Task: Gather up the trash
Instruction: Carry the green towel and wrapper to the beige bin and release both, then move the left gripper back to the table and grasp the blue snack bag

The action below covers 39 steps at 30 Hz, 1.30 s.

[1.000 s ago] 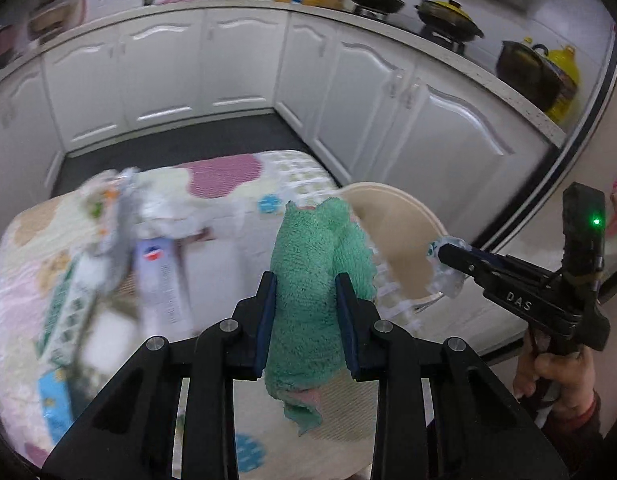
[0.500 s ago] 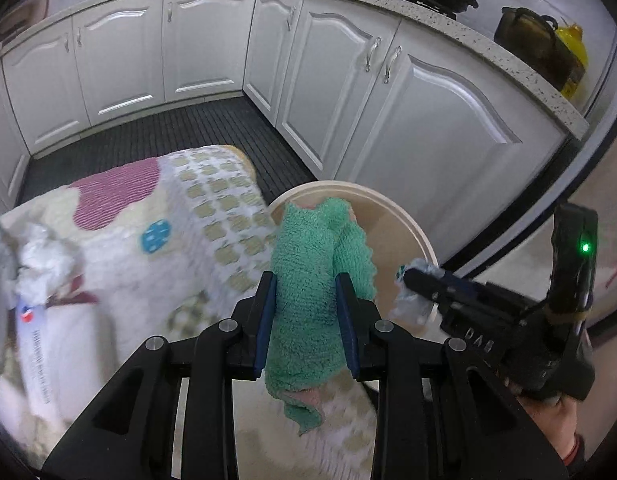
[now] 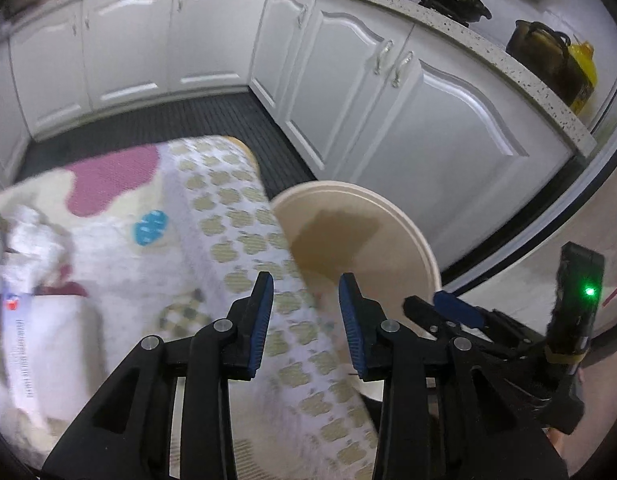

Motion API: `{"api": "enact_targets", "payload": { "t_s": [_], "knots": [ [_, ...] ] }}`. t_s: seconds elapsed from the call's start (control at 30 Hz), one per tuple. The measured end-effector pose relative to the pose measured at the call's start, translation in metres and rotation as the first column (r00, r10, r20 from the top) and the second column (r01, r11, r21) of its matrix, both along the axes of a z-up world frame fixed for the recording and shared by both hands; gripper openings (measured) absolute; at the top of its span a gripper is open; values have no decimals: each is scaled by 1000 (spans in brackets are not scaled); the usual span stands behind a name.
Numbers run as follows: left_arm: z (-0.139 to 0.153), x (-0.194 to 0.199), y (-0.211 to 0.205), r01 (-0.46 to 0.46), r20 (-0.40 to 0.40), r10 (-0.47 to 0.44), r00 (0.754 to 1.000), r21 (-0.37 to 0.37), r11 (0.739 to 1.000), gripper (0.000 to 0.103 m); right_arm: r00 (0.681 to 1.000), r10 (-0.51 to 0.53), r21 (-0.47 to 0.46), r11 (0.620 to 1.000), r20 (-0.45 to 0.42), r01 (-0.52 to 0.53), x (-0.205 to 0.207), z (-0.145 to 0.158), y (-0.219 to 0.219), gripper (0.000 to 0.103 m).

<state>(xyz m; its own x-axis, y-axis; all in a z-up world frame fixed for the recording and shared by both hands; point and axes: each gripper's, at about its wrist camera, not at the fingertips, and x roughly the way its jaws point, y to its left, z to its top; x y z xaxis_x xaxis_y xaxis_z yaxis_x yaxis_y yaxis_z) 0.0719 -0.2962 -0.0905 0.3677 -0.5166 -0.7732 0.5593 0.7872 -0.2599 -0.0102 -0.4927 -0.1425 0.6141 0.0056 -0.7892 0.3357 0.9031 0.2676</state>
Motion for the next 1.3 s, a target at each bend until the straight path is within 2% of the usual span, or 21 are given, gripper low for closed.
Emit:
{"api": "enact_targets", "payload": {
  "t_s": [0.27, 0.63, 0.7, 0.77, 0.9, 1.03, 1.17, 1.3],
  "knots": [
    [13, -13, 35, -73, 107, 68, 992, 41, 996, 33, 997, 64, -16, 998, 36, -63, -5, 15, 32, 47],
    [22, -30, 86, -164, 173, 148, 974, 82, 983, 34, 985, 157, -33, 987, 75, -155, -7, 36, 84, 54],
    [25, -34, 97, -179, 183, 161, 970, 84, 980, 38, 980, 182, -34, 983, 79, -180, -7, 39, 95, 54],
    [27, -38, 109, -196, 193, 178, 965, 81, 977, 47, 976, 202, -35, 979, 81, -199, -7, 41, 105, 54],
    [32, -45, 129, -234, 217, 211, 953, 85, 969, 48, 967, 240, -35, 971, 84, -238, -7, 43, 126, 55],
    [33, -50, 147, -259, 224, 233, 946, 92, 962, 48, 957, 276, -38, 961, 89, -274, -7, 45, 146, 56],
    [33, -55, 176, -290, 194, 271, 943, 78, 954, 48, 942, 321, -44, 947, 97, -318, -9, 48, 166, 63],
    [33, -58, 205, -322, 164, 307, 937, 68, 944, 48, 921, 379, -55, 925, 94, -375, -10, 49, 189, 64]
  ]
}}
